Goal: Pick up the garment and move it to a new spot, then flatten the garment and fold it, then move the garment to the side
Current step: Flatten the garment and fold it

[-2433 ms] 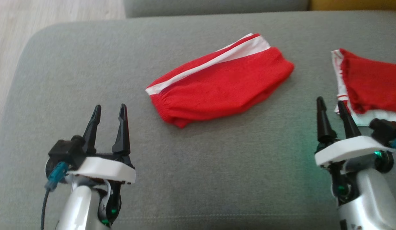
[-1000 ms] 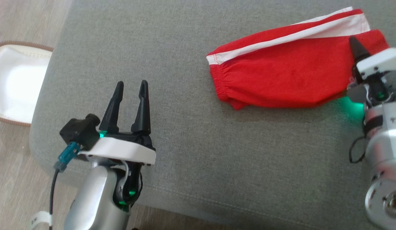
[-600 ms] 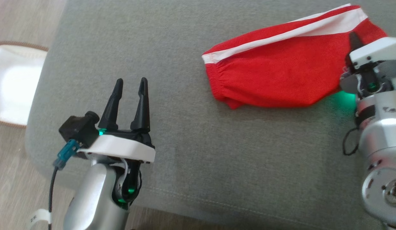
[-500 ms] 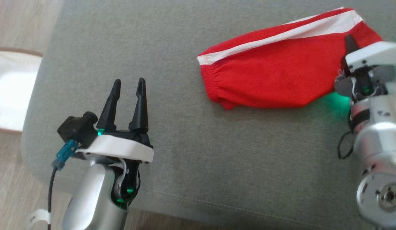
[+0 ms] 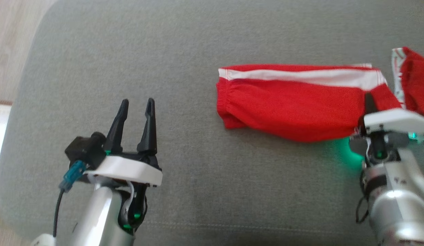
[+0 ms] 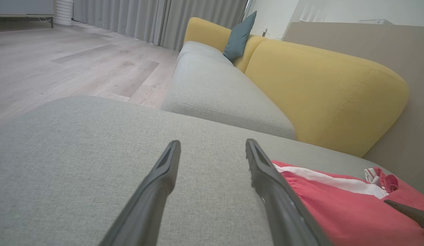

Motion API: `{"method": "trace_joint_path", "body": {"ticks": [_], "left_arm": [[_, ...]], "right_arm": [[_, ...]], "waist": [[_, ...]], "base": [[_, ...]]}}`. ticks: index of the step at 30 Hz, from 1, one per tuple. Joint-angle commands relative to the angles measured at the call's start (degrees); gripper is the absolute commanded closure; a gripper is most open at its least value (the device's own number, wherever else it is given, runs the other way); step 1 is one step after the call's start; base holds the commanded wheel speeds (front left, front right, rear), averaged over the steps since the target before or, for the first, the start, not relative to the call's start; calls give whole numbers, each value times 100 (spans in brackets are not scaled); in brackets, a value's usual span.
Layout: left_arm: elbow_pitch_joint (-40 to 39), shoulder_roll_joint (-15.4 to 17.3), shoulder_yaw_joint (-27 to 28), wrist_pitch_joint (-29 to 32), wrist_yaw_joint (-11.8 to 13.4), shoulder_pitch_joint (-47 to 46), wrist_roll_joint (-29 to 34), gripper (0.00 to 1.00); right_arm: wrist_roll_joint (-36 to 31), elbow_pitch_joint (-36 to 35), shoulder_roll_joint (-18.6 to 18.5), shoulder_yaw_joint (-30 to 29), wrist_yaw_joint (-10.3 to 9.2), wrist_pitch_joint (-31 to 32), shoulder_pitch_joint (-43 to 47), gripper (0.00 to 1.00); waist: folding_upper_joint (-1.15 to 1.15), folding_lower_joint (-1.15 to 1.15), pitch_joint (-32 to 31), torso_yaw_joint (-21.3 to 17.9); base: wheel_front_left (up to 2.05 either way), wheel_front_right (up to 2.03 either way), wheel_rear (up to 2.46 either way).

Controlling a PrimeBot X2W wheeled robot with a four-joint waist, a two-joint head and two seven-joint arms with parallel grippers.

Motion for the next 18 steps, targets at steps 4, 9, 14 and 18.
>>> {"method": "trace_joint_path", "body": {"ticks": [4, 9, 14, 18], "left_arm": [[-178, 49, 241, -35, 6, 50, 51, 0], [-146, 49, 192, -35, -12, 127, 103, 0], [-138, 49, 199, -35, -18, 140, 133, 0], [-130, 49, 222, -35, -17, 161, 133, 0]], "right_arm": [[623, -294, 86, 551, 26, -273, 440, 100], [985, -412, 86, 1066, 26, -665, 576, 100], [1188, -572, 86, 1427, 26, -1046, 543, 100], [1293, -787, 86, 1684, 26, -1277, 511, 100]], "waist": [[0, 0, -190, -180], [0, 0, -233, -183], [0, 0, -266, -120], [0, 0, -318, -55]], "base": [[0, 0, 0], [0, 0, 0], [0, 0, 0], [0, 0, 0]]}}
